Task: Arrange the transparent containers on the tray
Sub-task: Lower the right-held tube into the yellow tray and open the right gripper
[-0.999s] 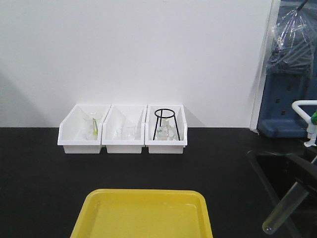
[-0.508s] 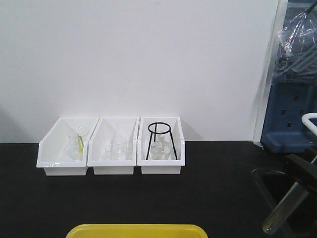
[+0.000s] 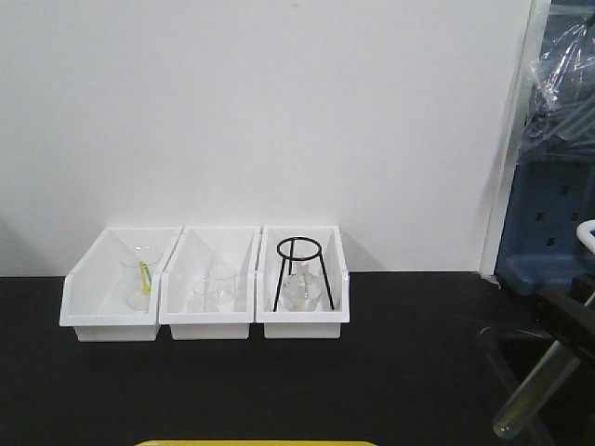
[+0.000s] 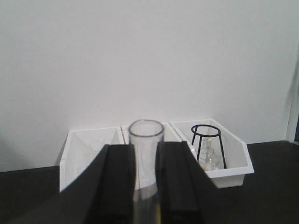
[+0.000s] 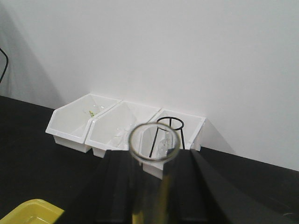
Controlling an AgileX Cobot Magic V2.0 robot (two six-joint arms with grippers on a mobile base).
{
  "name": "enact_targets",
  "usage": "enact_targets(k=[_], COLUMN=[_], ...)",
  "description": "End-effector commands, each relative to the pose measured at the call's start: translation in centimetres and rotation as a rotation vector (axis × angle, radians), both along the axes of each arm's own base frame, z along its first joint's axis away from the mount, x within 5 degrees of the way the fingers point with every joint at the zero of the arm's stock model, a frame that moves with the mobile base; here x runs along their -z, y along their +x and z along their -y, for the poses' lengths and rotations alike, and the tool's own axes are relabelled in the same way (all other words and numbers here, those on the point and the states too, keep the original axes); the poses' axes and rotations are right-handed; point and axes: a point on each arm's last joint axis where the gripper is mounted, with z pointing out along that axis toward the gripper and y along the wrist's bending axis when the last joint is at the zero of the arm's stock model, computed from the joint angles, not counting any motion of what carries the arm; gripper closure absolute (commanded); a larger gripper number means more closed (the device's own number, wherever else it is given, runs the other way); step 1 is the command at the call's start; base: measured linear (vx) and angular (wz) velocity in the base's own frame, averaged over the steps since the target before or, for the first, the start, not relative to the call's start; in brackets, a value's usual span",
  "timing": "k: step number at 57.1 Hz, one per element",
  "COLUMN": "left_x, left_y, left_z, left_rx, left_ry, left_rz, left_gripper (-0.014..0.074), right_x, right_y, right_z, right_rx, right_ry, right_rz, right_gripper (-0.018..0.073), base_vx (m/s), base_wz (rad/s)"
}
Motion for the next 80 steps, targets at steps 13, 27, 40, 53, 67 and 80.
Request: enact_targets(k=[13, 27, 40, 53, 67, 80], left_x=[-2.0, -2.1, -2.1, -1.9, -0.9, -0.7], left_y=[-0.3, -0.3, -0.3, -0.2, 1.7, 5.5], left_z=[0.1, 0.1, 0.1, 0.2, 2.1, 7.1], left_rx=[0.016, 0.017, 0.017, 0.017, 0.108, 0.272], left_ry=[-0.031, -0.032, -0.033, 0.005, 0.068, 0.049], left_rz=[0.116, 0.121, 0.123, 0.092, -0.103, -0.317], left_gripper=[0.0461, 0.0461, 0.0461, 0.0461, 0.0454, 0.0443], right_x=[-1.7, -1.7, -1.7, -1.6, 1.3, 4.6], right_y=[-0.2, -0.2, -0.2, -0.1, 3.6, 6.7], right_z=[0.1, 0.1, 0.1, 0.1, -2.1, -7.5], right_rx=[-0.004, -0.004, -0.005, -0.005, -0.012, -0.138], right_ry=[0.040, 0.040, 0.041, 0.047, 0.055, 0.000], right_rz=[0.104, 0.104, 0.103, 0.095, -0.146, -0.332], right_gripper=[0.0571, 0.0571, 0.0571, 0.0571, 0.0571, 0.0571], base_vx=[0.00, 0.00, 0.00, 0.00, 0.00, 0.00], base_wz=[0.00, 0.00, 0.00, 0.00, 0.00, 0.00])
